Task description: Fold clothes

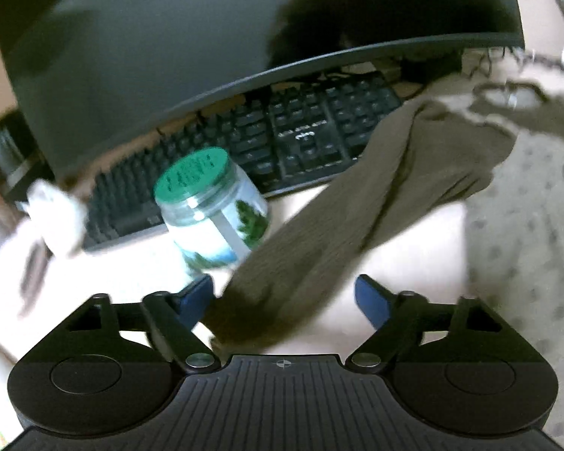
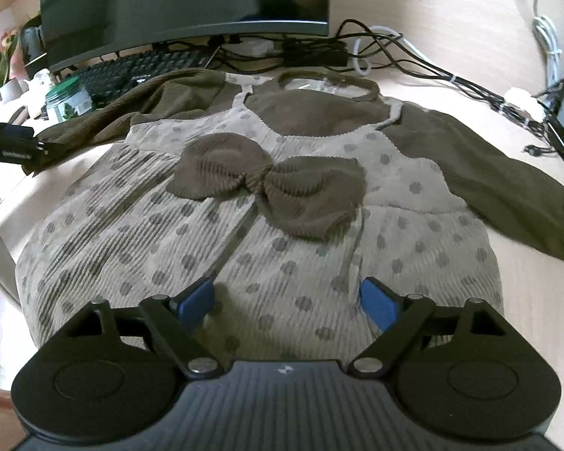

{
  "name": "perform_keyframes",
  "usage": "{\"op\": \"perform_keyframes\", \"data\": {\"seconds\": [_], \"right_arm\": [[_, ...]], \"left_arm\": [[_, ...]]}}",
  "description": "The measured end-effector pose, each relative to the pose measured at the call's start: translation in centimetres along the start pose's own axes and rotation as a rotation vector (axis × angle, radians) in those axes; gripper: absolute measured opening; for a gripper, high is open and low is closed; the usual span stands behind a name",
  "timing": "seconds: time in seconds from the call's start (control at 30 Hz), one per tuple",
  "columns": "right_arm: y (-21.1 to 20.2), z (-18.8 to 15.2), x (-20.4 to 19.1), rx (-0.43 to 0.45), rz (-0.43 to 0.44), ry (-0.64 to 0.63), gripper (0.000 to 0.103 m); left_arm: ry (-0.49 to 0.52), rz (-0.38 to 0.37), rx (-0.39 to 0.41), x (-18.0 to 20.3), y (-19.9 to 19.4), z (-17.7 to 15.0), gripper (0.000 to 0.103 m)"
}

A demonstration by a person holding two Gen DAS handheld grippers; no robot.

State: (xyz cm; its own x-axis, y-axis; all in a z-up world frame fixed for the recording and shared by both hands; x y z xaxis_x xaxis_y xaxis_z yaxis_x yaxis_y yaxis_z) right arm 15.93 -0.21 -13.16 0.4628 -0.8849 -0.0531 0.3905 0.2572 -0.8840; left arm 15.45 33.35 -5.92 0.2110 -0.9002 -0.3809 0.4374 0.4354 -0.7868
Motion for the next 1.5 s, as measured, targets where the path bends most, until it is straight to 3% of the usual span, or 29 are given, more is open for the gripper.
{"op": "perform_keyframes", "data": {"seconds": [0.03, 0.07, 0.13, 0.23, 0.3, 0.4, 0.47, 0.53, 0.63, 0.73, 0.83, 0.9, 1.0, 1.13, 1.23, 1.27, 1.4, 1.47, 1.5], "right_arm": [[-0.1, -0.2, 0.2, 0.003, -0.003, 0.009, 0.086], [-0.1, -0.3, 0.3, 0.007, -0.005, 0.014, 0.086], [-0.2, -0.6, 0.3, 0.013, -0.017, 0.019, 0.087], [-0.2, -0.7, 0.3, 0.017, -0.026, 0.023, 0.087], [-0.2, -0.8, 0.2, 0.019, -0.029, 0.024, 0.087], [0.0, -0.7, 0.2, 0.016, -0.027, 0.017, 0.09], [0.1, -0.6, 0.3, 0.014, -0.025, 0.011, 0.091], [0.2, -0.5, 0.3, 0.014, -0.023, 0.006, 0.092], [0.3, -0.5, 0.3, 0.015, -0.021, 0.0, 0.094], [0.4, -0.4, 0.1, 0.013, -0.019, -0.007, 0.098], [0.4, -0.1, 0.3, 0.01, -0.015, 0.0, 0.098], [0.1, 0.1, 0.7, 0.01, -0.009, 0.022, 0.089], [-1.7, 1.0, 4.0, 0.071, -0.026, 0.163, 0.087], [-5.1, 1.3, 12.0, 0.204, -0.224, 0.446, 0.082], [-5.9, 1.2, 16.9, 0.235, -0.409, 0.585, 0.065], [-5.5, 1.4, 17.9, 0.23, -0.467, 0.582, 0.06], [-1.9, 3.1, 20.0, 0.152, -0.651, 0.446, 0.055], [-0.3, 3.9, 20.3, 0.122, -0.703, 0.386, 0.051], [0.4, 4.2, 20.4, 0.111, -0.713, 0.362, 0.044]], "left_arm": [[0.026, 0.012, -0.002, -0.1, 0.3, 0.0, 0.069], [0.058, 0.017, -0.01, -0.2, 0.6, 0.1, 0.045], [0.117, 0.029, -0.019, -0.3, 1.1, 0.4, 0.011], [0.147, 0.101, 0.048, -1.4, -0.1, 1.2, 0.009], [0.097, 0.152, 0.105, -3.5, -1.6, 2.6, 0.009], [-0.059, 0.184, 0.152, -7.8, -2.6, 4.6, 0.031], [-0.195, 0.209, 0.175, -11.1, -2.9, 5.2, 0.063], [-0.352, 0.181, 0.183, -14.2, -3.3, 5.1, 0.079], [-0.563, -0.005, 0.167, -17.1, -3.9, 3.4, 0.081], [-0.638, -0.194, 0.146, -16.9, -3.7, 1.4, 0.081], [-0.616, -0.3, 0.127, -14.6, -3.2, -0.4, 0.081], [-0.571, -0.38, 0.093, -12.0, -3.2, -1.2, 0.081], [-0.52, -0.485, 0.057, -7.7, -4.1, -1.8, 0.088], [-0.519, -0.635, 0.024, -2.2, -5.0, -1.1, 0.094], [-0.494, -0.7, 0.005, 1.4, -5.8, 0.1, 0.094], [-0.471, -0.713, -0.001, 2.5, -6.0, 0.8, 0.094], [-0.359, -0.738, -0.029, 6.9, -7.3, 2.7, 0.095], [-0.322, -0.747, -0.042, 8.3, -7.8, 3.0, 0.095], [-0.308, -0.75, -0.047, 8.9, -8.1, 3.2, 0.095]]}}
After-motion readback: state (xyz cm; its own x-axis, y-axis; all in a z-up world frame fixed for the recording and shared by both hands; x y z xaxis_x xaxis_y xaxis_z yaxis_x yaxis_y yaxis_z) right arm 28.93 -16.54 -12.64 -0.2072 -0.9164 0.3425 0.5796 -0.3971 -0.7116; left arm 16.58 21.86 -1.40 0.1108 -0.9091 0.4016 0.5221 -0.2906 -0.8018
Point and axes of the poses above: each gripper's, at about its wrist camera, not at the fingertips, and y roughly the way its jaws point, x to its right, z to its top, the point moved 5 cm from there along y, roughly the way its jaws point, and after that the axes turned 14 degrees about -x, right-handed, at the moved point
